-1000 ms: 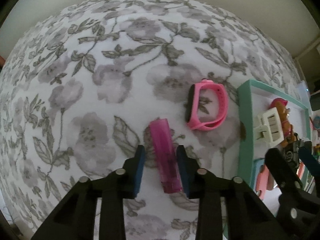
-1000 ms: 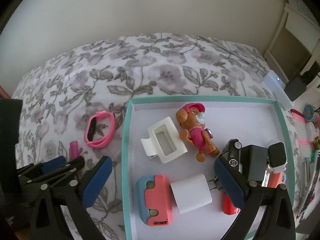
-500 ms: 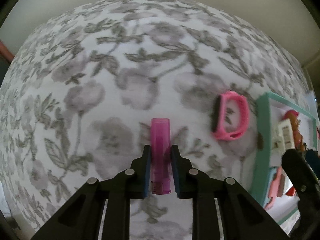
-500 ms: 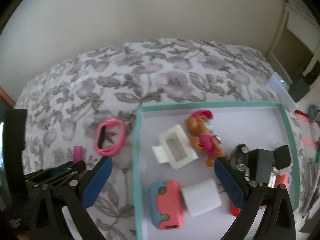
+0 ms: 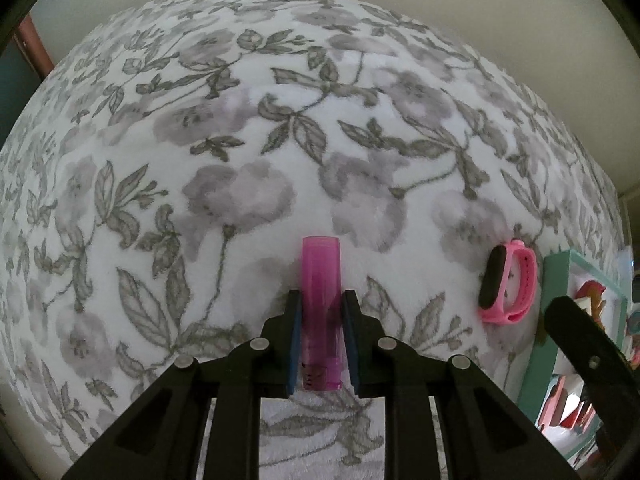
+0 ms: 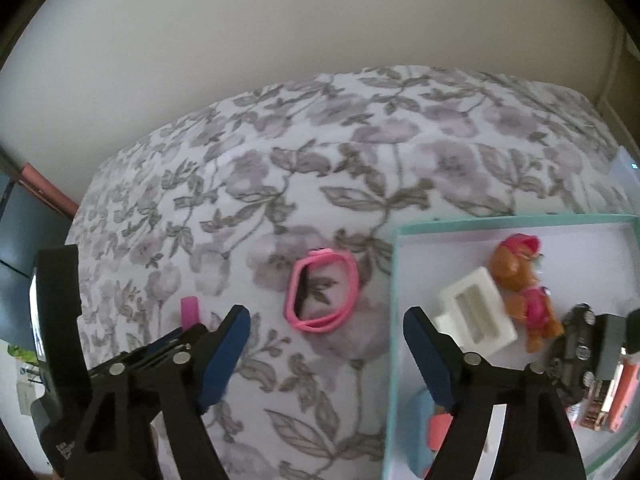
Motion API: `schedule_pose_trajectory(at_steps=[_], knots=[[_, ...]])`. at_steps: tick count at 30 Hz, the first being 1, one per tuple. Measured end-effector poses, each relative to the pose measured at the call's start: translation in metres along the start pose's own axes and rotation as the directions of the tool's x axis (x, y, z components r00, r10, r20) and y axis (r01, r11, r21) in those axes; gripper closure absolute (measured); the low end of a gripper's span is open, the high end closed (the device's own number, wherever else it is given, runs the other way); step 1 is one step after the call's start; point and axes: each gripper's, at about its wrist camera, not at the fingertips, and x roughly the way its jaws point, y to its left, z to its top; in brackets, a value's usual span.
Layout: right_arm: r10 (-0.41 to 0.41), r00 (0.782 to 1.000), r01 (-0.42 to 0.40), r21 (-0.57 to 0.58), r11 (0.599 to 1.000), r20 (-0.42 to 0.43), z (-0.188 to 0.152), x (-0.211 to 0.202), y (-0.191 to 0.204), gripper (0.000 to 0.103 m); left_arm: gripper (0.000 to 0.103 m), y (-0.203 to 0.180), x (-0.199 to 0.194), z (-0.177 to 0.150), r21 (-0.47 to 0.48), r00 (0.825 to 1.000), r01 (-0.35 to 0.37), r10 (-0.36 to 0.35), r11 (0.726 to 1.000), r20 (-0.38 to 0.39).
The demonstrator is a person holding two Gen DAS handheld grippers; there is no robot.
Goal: Organize rigid objects
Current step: 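Grasp the pink tube with the left gripper while the right grasps the pink watch band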
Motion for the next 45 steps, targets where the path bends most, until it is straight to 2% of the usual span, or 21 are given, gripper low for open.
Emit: schedule_pose_trajectory(at_steps=[2, 4, 7, 24, 37, 45], knots=[[0.003, 1.000, -0.003, -0.005, 1.000, -0.008, 0.001, 0.004, 0.004, 0.034, 0.083, 0.004, -0.001, 0.002, -0.010, 1.000, 0.009, -0.009, 1.000, 0.000], [0.001, 1.000, -0.001, -0.007, 1.000, -0.018, 0.003, 0.008, 0.006, 0.034, 0.083, 0.012, 0.001, 0.005, -0.020, 1.000, 0.016, -0.016, 1.000, 0.002], [-0.004, 0.999, 0.003, -0.014, 1.000, -0.040, 0.003, 0.018, 0.011, 0.044, 0.083, 0.016, 0.005, 0.008, -0.026, 1.000, 0.020, -0.020, 0.999, 0.003], [-0.054, 0.994, 0.056, 0.016, 0.998, -0.098, 0.008, 0.055, 0.008, 0.047, 0.083, 0.017, 0.017, 0.020, -0.035, 1.000, 0.009, -0.009, 0.999, 0.019], [-0.107, 0.991, 0.105, -0.027, 0.994, -0.085, 0.003, 0.058, 0.017, 0.049, 0.083, -0.002, 0.022, 0.021, 0.021, 0.997, -0.058, 0.057, 0.998, 0.050], [-0.101, 0.991, 0.098, -0.039, 0.994, -0.091, -0.010, 0.053, 0.018, 0.053, 0.083, -0.008, 0.020, 0.011, 0.022, 0.999, -0.030, 0.029, 0.999, 0.030]])
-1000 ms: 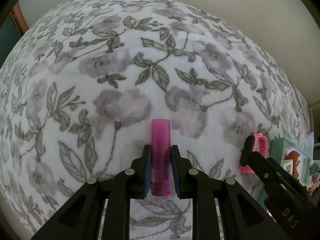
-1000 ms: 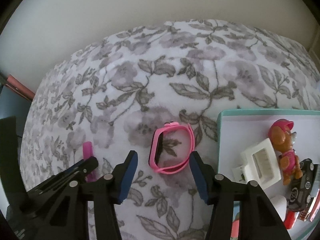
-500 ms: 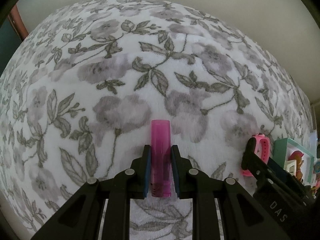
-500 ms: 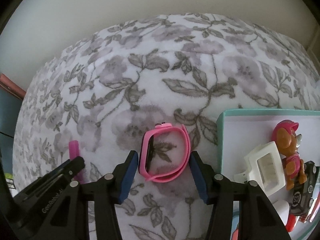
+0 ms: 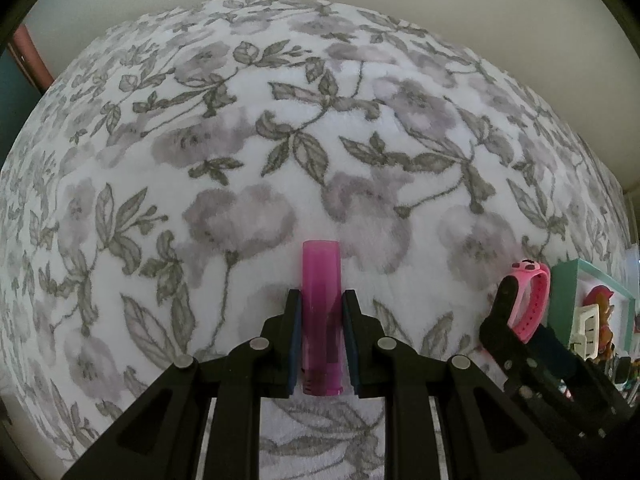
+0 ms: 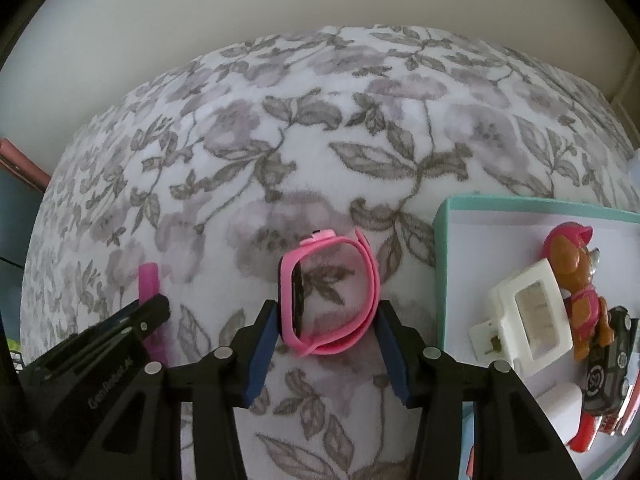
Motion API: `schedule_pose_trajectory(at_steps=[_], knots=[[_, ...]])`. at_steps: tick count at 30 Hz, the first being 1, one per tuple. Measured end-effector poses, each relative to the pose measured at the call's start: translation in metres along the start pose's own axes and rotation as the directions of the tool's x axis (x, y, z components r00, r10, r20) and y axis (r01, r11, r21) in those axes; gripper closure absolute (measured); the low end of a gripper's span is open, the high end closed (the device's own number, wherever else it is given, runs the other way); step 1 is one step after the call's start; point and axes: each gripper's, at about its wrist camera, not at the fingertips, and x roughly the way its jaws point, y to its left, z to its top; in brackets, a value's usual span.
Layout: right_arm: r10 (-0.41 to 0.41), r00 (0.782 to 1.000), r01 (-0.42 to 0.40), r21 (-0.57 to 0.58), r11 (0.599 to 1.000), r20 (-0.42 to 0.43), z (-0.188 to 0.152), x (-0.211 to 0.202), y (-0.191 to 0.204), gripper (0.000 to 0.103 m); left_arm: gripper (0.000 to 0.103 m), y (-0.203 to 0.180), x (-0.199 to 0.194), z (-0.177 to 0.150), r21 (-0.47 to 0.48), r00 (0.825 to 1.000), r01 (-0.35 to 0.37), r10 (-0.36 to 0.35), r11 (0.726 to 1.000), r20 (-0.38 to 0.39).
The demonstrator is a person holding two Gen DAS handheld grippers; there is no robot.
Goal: Organize rigid objects
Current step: 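Grasp the pink tube with the left gripper while the right grasps the pink watch band, then carry the pink tube and pink watch band over the tray with both grippers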
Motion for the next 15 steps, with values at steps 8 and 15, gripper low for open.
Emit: schedule_pose_trajectory(at_steps=[8, 15], knots=[[0.013, 1.000, -0.014, -0.016, 1.000, -0.005, -0.016, -0.012, 0.001, 0.055, 0.083, 0.008, -0.009, -0.015, -0.024, 0.999, 0.032, -0.032, 0.999, -0.004], [0.048, 0.999, -0.047, -0.008, 0.999, 0.019, -0.033, -0.037, -0.003, 0.055, 0.083, 0.005, -0.036, -0.025, -0.011, 0.998, 0.053, -0.053, 0.999, 0.039]])
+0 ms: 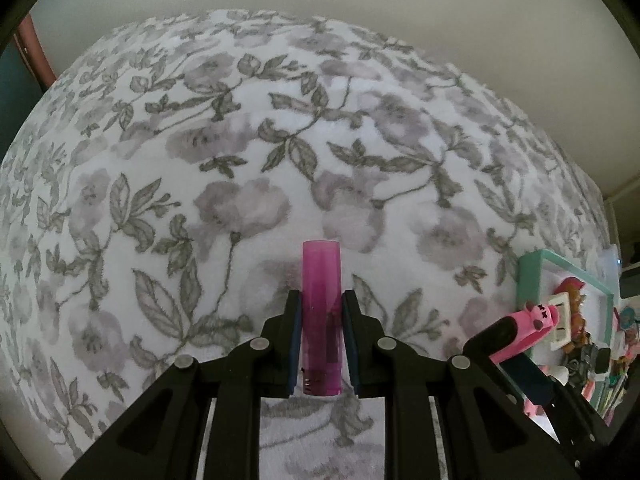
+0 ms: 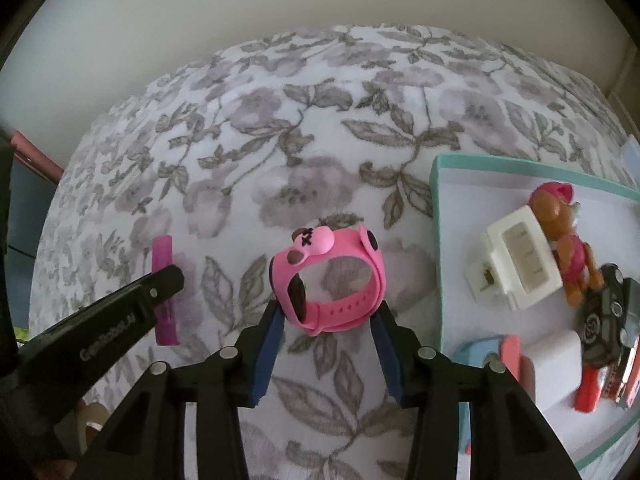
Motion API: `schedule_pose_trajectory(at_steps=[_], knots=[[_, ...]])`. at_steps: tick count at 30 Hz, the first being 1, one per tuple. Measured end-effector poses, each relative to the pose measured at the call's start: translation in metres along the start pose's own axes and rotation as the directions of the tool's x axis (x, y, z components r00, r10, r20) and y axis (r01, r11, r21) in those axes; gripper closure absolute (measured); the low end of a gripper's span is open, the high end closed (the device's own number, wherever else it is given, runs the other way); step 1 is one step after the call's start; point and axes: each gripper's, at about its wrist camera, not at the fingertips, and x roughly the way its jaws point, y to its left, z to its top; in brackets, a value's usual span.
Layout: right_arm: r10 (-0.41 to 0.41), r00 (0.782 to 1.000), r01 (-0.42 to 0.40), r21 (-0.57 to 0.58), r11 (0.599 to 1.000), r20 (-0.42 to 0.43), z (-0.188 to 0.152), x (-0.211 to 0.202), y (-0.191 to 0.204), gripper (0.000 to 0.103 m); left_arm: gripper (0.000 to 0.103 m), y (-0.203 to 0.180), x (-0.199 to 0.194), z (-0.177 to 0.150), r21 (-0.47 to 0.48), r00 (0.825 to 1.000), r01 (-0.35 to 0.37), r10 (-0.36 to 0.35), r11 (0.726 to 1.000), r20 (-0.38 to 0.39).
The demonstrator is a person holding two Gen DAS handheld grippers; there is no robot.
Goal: Organize rigid objects
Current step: 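Carry the pink tube and pink watch band over the tray with both grippers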
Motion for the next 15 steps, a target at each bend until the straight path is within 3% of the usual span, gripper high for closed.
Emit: schedule_pose_trajectory(at_steps=[8, 15], knots=[[0.000, 0.998, -0.001, 0.013, 1.000, 0.065, -0.019, -0.047, -0.012, 0.055, 0.083, -0.016, -0.052, -0.005, 0.051, 0.994, 0.039, -0.043, 0.998, 0.097], [-0.028, 0.996, 0.021, 0.074, 0.997, 0.089, -0.038, -0.076, -0.043, 0.055, 0.083, -0.055, -0.080, -0.025, 0.141, 0.983, 0.105, -0.125, 0.984, 0.136]])
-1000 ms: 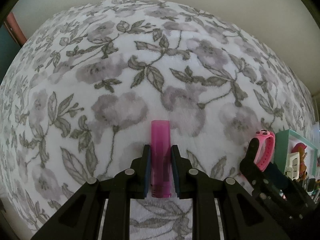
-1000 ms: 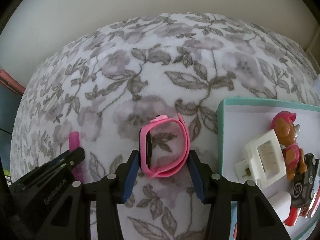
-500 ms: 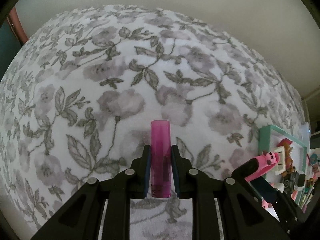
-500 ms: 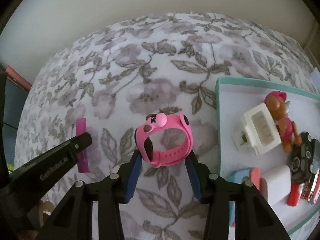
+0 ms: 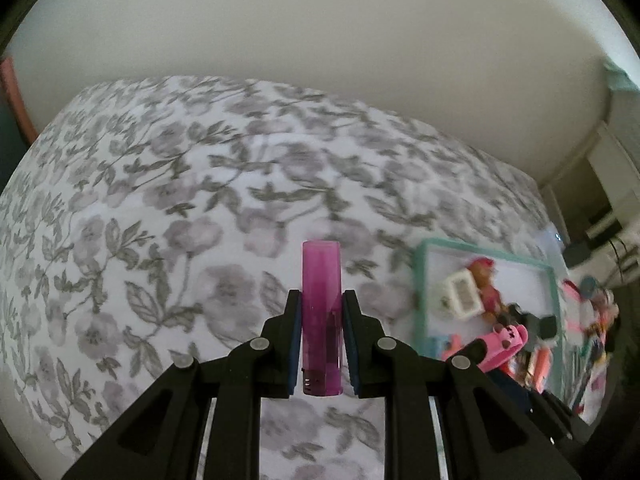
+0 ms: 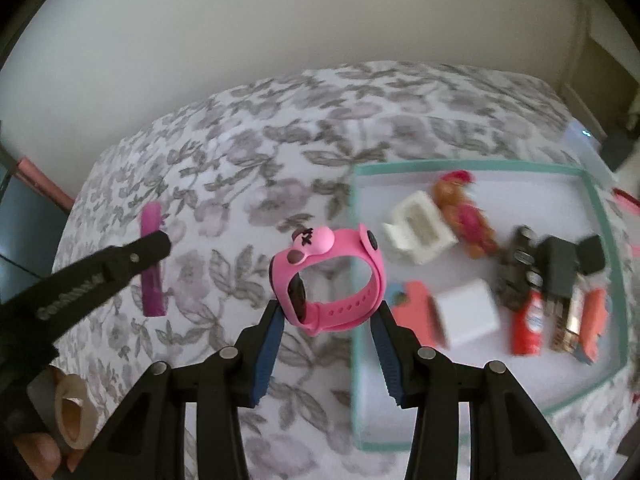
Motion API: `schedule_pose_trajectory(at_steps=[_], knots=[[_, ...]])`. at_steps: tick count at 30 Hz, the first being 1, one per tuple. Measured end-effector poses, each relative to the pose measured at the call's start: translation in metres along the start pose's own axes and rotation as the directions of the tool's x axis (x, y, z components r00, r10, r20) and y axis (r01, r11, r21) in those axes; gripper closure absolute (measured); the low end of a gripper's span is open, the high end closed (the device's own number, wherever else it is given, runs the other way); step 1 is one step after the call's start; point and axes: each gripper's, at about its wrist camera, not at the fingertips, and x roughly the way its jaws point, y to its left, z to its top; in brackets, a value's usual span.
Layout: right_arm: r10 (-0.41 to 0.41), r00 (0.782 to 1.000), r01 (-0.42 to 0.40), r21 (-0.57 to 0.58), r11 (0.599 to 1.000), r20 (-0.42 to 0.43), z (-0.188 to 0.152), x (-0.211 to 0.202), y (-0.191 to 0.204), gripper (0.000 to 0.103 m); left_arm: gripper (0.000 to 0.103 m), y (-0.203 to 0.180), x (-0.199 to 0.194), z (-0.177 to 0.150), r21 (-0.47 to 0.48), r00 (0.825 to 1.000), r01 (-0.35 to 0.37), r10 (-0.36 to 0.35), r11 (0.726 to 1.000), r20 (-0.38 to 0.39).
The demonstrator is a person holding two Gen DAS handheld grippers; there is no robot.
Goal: Organize rigid objects
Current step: 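Carry the pink tube and pink watch band over the tray with both grippers, then release the pink tube with the left gripper while the right releases the watch band in the tray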
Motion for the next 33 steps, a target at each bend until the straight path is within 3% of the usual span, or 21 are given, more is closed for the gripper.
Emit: schedule_pose_trajectory(at_steps=[8, 14, 17, 21, 30, 33], knots=[[-0.111, 0.993, 0.115, 0.107, 0.988, -0.035, -0.023, -0.010, -0.065, 0.055, 0.083, -0.059, -0.003, -0.026, 0.129, 0.997, 0.077, -0.074, 0.989, -0.027], [-0.150, 0.986, 0.160, 0.167, 0.973, -0.073, -0.035, -0.008, -0.100, 0.055, 0.083, -0.096, 0.012, -0.047, 0.176, 0.979, 0.181, -0.160, 0.968, -0.130], [-0.149, 0.984, 0.164, 0.181, 0.970, -0.096, -0.039, -0.004, -0.111, 0.055, 0.083, -0.112, 0.024, -0.057, 0.201, 0.971, 0.200, -0.166, 0.959, -0.175], [-0.158, 0.981, 0.177, 0.190, 0.966, -0.113, -0.044, 0.000, -0.120, 0.055, 0.083, -0.116, 0.041, -0.068, 0.193, 0.955, 0.215, -0.165, 0.957, -0.246], [-0.162, 0.976, 0.188, 0.187, 0.964, -0.148, -0.050, 0.010, -0.122, 0.055, 0.083, -0.110, 0.052, -0.074, 0.181, 0.951, 0.201, -0.147, 0.963, -0.273], [-0.173, 0.972, 0.200, 0.175, 0.964, -0.156, -0.049, 0.013, -0.120, 0.055, 0.075, -0.108, 0.052, -0.075, 0.171, 0.948, 0.207, -0.154, 0.963, -0.278]])
